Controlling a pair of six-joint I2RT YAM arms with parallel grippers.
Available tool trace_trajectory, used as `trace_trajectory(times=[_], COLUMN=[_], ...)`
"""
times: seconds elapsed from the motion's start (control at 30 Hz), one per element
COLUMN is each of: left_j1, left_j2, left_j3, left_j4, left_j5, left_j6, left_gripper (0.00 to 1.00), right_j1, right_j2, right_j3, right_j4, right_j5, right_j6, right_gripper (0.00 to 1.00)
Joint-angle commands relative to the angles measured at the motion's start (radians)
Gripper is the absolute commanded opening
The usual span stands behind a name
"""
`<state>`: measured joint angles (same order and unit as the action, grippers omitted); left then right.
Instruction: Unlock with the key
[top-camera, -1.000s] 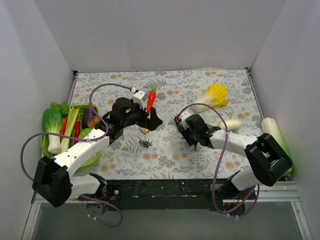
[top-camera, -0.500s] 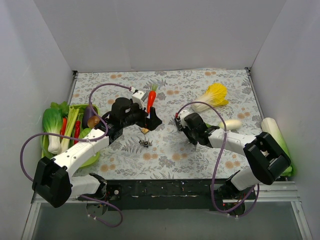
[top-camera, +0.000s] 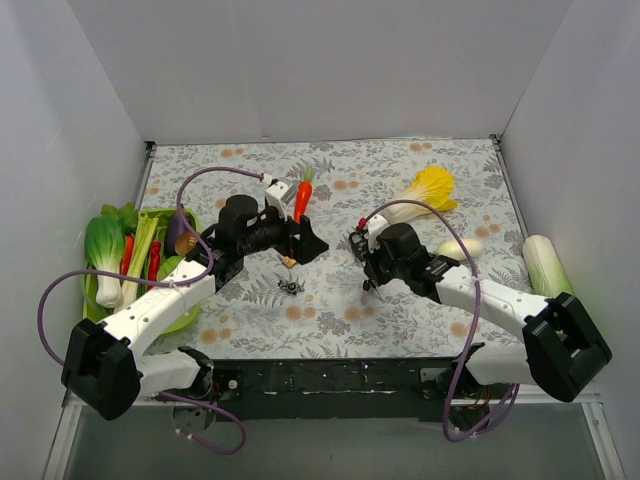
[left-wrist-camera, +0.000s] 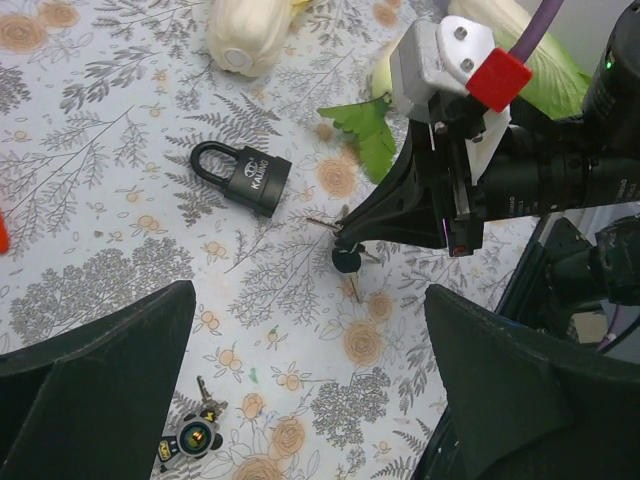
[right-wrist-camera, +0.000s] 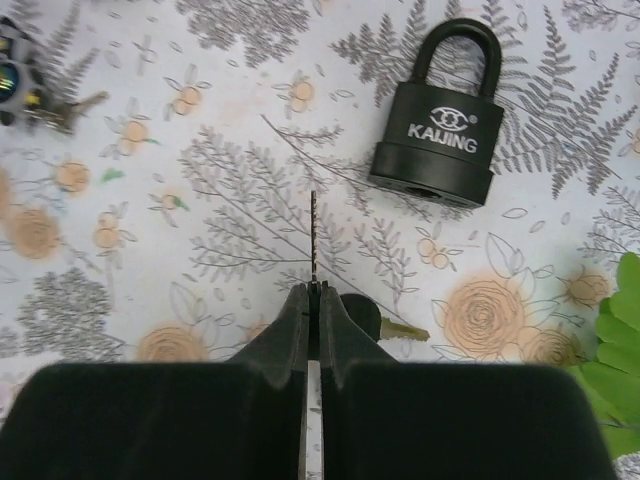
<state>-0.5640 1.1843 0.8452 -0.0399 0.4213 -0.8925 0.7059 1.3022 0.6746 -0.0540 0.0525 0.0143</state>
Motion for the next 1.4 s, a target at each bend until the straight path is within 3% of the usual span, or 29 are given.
trace_trajectory(times=[0.0, 0.07, 0.2, 0.23, 0.4, 0.53, 0.6, 0.83, 1.03, 1.37], left_j1=[0.007, 0.01, 0.039, 0.047, 0.065, 0.065, 0.065, 0.061, 0.004, -0.034], left_j2=[-0.038, -0.043, -0.066, -0.072, -0.097, -0.065, -0.048, -0.028, -0.028, -0.012], left_j3=[-0.015, -0.023, -0.058, -0.072, -0.139, -0.199, -0.204, -0.207, -0.204, -0.207], left_j4=[0.066, 0.112, 0.296, 0.404, 0.578, 0.792, 0.827, 0.816, 0.749, 0.785], left_j5=[0.111, 0.163, 0.308, 0.324, 0.332, 0.422, 0.471, 0.45, 0.358, 0.292], left_j6=[-0.043, -0.071, -0.288, -0.339, -0.483, -0.606, -0.658, -0.651, -0.586, -0.586], left_gripper=[0.98, 0.98, 0.98, 0.98, 0.98, 0.98, 0.98, 0.95, 0.81, 0.33], right_j1=[-0.013, -0.013, -0.013, -0.013, -0.013, -0.013, -0.013, -0.013, -0.013, -0.013], right_j2=[-0.114, -0.151, -0.259, -0.274, -0.337, -0.336, -0.337, -0.343, -0.333, -0.343], right_j3=[-0.013, -0.023, -0.053, -0.056, -0.047, -0.037, -0.038, -0.05, -0.061, -0.075], right_j4=[0.081, 0.12, 0.291, 0.319, 0.42, 0.473, 0.499, 0.574, 0.637, 0.629], right_j5=[-0.19, -0.282, -0.4, -0.416, -0.477, -0.528, -0.54, -0.565, -0.582, -0.589], right_j6=[0.111, 0.175, 0.295, 0.315, 0.423, 0.476, 0.495, 0.547, 0.585, 0.589], right_gripper=[0.01, 0.01, 0.01, 0.01, 0.01, 0.01, 0.01, 0.01, 0.01, 0.01])
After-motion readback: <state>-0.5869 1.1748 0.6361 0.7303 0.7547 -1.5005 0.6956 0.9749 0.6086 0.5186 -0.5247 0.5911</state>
